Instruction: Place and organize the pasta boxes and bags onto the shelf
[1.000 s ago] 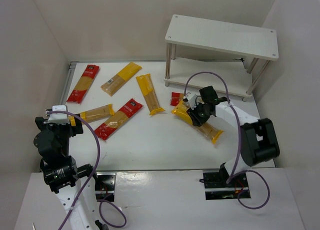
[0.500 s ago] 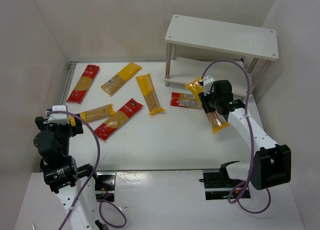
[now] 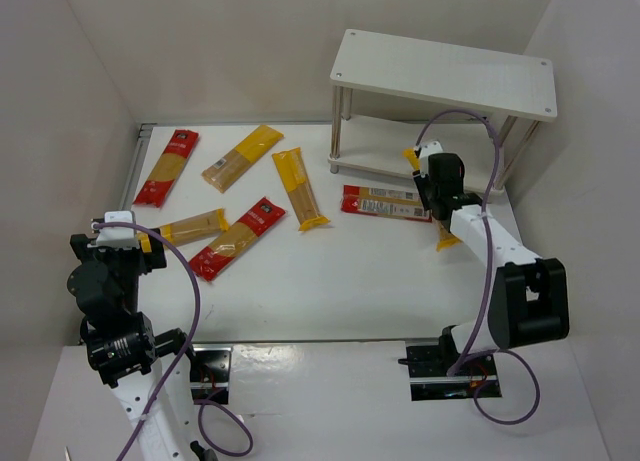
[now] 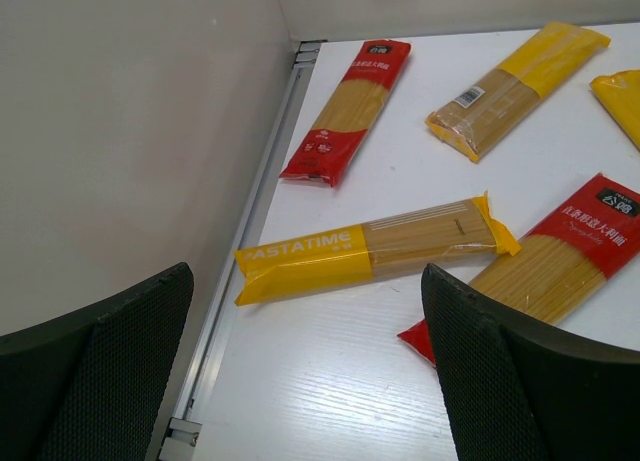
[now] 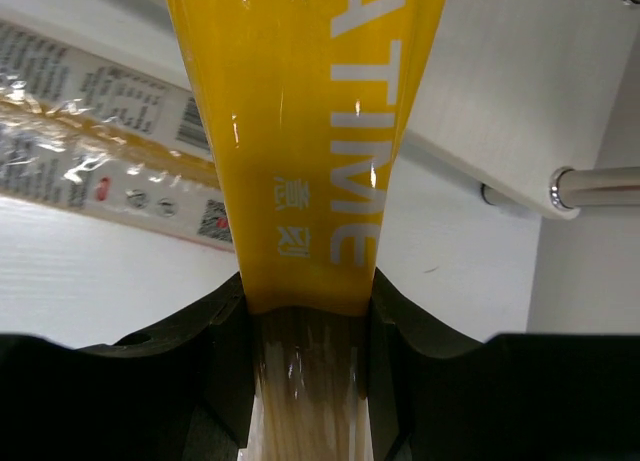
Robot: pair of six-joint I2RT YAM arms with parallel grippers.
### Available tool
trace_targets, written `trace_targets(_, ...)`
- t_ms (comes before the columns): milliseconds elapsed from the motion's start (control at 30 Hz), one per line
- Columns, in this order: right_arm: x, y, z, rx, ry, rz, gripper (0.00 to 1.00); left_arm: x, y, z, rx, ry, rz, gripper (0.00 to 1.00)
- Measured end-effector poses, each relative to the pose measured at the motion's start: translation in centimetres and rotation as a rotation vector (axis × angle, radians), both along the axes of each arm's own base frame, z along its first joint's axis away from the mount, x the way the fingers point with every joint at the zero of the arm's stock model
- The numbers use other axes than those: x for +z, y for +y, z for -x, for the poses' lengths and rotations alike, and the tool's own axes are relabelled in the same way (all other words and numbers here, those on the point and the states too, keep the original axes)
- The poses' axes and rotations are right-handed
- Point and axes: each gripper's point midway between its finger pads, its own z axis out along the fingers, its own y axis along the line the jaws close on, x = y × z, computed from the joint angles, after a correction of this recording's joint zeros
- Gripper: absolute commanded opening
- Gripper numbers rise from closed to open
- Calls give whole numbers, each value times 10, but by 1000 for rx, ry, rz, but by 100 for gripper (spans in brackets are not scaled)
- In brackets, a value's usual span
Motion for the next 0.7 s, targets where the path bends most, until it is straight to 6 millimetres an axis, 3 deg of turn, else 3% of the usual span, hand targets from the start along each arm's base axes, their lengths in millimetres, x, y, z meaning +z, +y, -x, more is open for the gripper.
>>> trace_targets(233, -4, -26, -17, -85, 0, 149, 0, 0, 0, 0, 0, 0, 0, 100)
trace_targets(533, 43, -44, -55, -164, -125, 342, 0, 0, 0, 0, 0, 0, 0, 100)
trace_targets(700, 47, -41, -71, -167, -150, 474, 0, 0, 0, 0, -1, 0, 0, 100)
